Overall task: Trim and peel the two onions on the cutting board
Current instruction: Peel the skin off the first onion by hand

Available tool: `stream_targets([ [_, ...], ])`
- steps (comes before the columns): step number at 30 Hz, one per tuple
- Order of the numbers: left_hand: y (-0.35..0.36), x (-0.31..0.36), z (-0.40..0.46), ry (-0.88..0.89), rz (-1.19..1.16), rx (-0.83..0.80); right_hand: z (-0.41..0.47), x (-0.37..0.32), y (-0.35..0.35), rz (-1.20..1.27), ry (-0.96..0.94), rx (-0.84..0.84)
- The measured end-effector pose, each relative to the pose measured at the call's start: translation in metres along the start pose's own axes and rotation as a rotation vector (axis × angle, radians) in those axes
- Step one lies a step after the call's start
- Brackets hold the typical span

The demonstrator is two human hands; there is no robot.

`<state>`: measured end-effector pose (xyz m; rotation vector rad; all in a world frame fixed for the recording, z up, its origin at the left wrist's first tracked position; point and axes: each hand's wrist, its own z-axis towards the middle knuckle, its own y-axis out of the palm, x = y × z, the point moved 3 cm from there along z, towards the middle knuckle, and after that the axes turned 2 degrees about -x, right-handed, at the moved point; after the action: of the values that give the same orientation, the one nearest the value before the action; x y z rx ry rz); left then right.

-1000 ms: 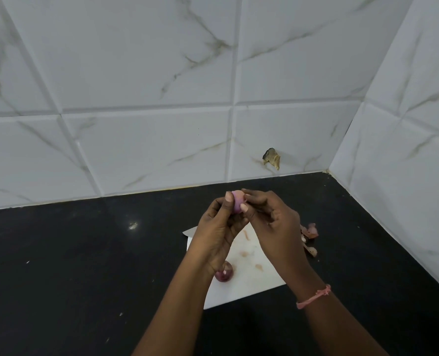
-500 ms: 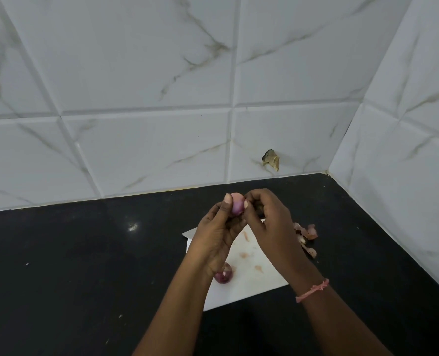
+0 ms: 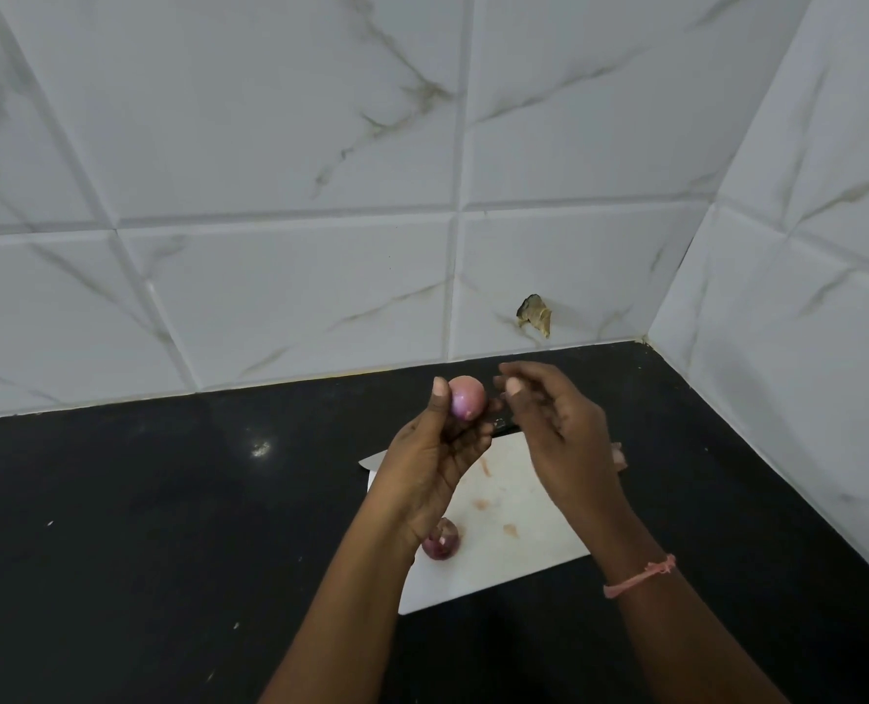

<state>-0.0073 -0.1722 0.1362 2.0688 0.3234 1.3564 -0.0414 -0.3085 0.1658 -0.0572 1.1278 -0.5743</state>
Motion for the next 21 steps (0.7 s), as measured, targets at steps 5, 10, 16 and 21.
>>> stream_targets([
  [5,0.007,0.001,-0.008,-0.008,0.037,-0.044,-0.007,-0.008,0.023,0.059,0.021,-0.285],
  [10,0.013,-0.004,-0.010,0.012,0.089,-0.059,-0.011,-0.005,0.035,0.095,0.002,-0.224],
  [16,0.011,-0.006,-0.009,0.062,0.206,-0.080,-0.015,-0.002,0.043,0.130,-0.031,-0.082],
  [21,0.009,-0.010,-0.008,0.056,0.249,-0.103,-0.021,0.001,0.048,0.200,0.030,0.006],
])
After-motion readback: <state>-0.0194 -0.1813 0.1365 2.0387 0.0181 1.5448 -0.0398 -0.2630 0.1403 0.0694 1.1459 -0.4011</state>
